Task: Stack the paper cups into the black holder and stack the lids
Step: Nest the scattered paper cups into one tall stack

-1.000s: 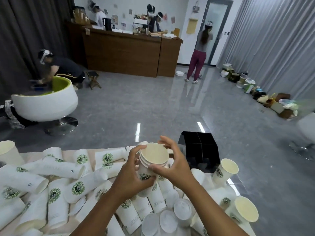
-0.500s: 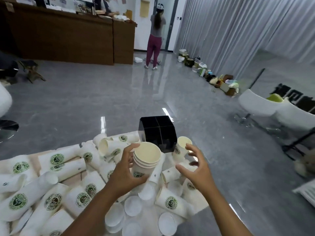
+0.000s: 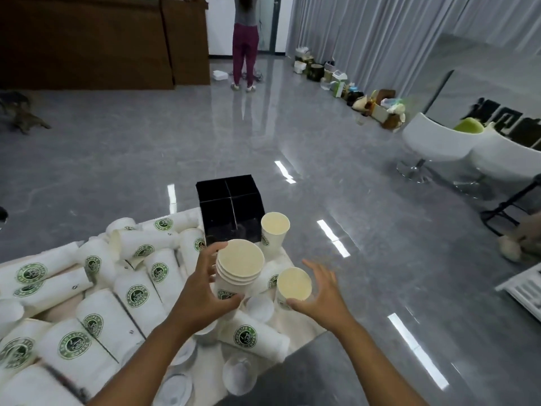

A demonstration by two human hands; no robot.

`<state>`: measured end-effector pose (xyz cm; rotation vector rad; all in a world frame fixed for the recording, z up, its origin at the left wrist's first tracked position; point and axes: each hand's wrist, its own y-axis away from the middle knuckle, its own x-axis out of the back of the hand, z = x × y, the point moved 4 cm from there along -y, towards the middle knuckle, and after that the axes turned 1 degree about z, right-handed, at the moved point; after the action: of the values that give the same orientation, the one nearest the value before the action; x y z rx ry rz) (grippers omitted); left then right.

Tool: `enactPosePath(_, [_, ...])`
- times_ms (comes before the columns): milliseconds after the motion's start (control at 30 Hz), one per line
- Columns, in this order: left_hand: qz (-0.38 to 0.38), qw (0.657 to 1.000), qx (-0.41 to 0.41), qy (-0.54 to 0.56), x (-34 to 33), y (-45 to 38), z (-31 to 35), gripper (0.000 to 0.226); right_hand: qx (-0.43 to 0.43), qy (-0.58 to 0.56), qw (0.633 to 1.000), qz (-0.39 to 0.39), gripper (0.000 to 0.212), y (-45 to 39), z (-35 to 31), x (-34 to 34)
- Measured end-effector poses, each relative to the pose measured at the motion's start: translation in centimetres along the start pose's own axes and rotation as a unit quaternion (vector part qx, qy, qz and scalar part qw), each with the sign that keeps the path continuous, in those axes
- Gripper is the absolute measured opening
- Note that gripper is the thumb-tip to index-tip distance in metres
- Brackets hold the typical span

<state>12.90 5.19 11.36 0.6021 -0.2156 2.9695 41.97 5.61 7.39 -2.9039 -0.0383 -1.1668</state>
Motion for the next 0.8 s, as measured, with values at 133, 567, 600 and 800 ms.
enactPosePath(133, [0.005,1.000,0.014,-0.009,-1.4,0.0,-0.1,0.105,-0.003,-0.018,1.000,-0.012,0.096,-0.5,2.5,-1.9])
enactPosePath(567, [0.027,0.999,0.022,-0.003,-1.3,-0.6,0.7,0.105,-0.001,-0.046,0.999,0.011,0.088,-1.3,2.8,-1.1])
enactPosePath(600, [0.029,0.999,0.017,-0.004,-1.2,-0.6,0.9,0.105,0.006,-0.055,0.998,0.018,0.086,-1.5,2.1,-0.3])
enactPosePath(800, [0.058,0.998,-0.004,0.000,1.1,-0.4,2.0,0.105,0.079,-0.110,0.988,0.073,0.086,-2.6,-6.3,6.0])
